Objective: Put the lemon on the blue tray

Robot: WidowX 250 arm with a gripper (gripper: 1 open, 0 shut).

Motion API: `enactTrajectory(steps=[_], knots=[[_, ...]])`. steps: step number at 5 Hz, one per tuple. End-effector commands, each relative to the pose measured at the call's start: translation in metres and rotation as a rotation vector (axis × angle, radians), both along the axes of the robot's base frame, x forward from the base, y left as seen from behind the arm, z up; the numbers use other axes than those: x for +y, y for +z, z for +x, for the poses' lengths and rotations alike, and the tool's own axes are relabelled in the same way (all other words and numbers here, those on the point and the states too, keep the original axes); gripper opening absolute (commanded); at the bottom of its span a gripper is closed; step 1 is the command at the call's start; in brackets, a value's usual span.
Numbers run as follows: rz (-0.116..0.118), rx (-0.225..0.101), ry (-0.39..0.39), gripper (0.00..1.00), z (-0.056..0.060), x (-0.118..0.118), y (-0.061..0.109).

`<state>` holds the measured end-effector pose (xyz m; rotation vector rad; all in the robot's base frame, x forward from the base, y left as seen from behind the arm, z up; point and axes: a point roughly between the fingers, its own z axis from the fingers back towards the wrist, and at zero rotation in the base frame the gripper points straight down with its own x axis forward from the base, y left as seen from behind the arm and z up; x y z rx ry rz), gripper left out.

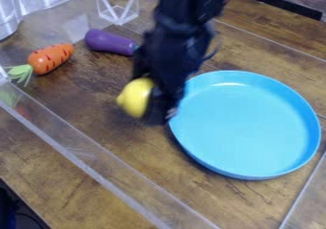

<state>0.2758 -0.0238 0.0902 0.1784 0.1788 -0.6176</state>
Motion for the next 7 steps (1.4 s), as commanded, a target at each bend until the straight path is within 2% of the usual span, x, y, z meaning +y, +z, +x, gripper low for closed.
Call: enactTrajectory(steps=[1,3,5,7], knots=[[0.02,-0.107,-0.08,0.0,0.021,-0.035,0.041],[0.021,-0.108,-0.105,0.0,0.035,-0.065,0.022],[0.02,-0.103,-0.089,0.0,0.041,-0.069,0.007],[0.026,-0.108,-0.039,0.0,0.043,-0.059,0.007]])
